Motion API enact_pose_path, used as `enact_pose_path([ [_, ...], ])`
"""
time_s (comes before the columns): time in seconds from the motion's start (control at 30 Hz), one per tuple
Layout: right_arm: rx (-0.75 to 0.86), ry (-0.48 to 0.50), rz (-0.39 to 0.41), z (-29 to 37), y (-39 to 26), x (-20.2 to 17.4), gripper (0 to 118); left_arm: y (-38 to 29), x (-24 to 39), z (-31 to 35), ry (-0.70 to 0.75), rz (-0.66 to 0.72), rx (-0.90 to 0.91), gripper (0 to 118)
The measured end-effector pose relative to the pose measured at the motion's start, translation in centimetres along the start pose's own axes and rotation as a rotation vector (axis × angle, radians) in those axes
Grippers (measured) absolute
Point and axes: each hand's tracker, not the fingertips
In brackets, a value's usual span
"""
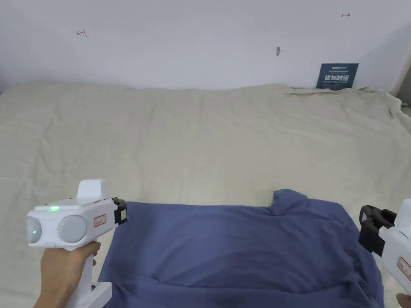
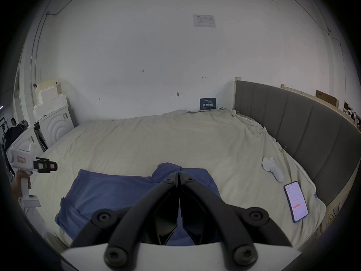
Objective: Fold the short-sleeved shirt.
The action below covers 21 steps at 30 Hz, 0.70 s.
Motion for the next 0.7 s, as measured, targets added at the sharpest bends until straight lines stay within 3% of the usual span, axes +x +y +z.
enact_pose_path([
  [0.23,-0.030,-0.024,0.006,-3.5,0.9,0.4,0,4.3,-1.4,-9.1,0.004,0.012,-0.154,4],
  [0.3,-0.039,-0.031,0.005,-4.3,0.9,0.6,0,5.2,-2.0,-11.7,0.024,0.008,-0.217,28],
  [0.33,-0.043,-0.034,0.004,-4.7,0.9,0.7,0,5.4,-2.2,-12.7,0.034,0.015,-0.254,47],
  [0.37,-0.047,-0.037,0.005,-5.1,0.8,0.7,0,5.6,-2.3,-14.0,0.058,0.007,-0.308,74],
  [0.43,-0.059,-0.048,0.004,-5.7,0.6,0.9,0,5.4,-2.5,-15.9,0.092,-0.032,-0.363,93],
  [0.63,-0.100,-0.065,0.000,-7.2,-0.2,1.6,0,4.1,-3.2,-19.1,0.126,-0.027,-0.414,92],
  [0.7,-0.109,-0.071,-0.005,-7.5,-0.5,1.8,0,3.6,-3.0,-19.3,0.117,-0.025,-0.415,78],
])
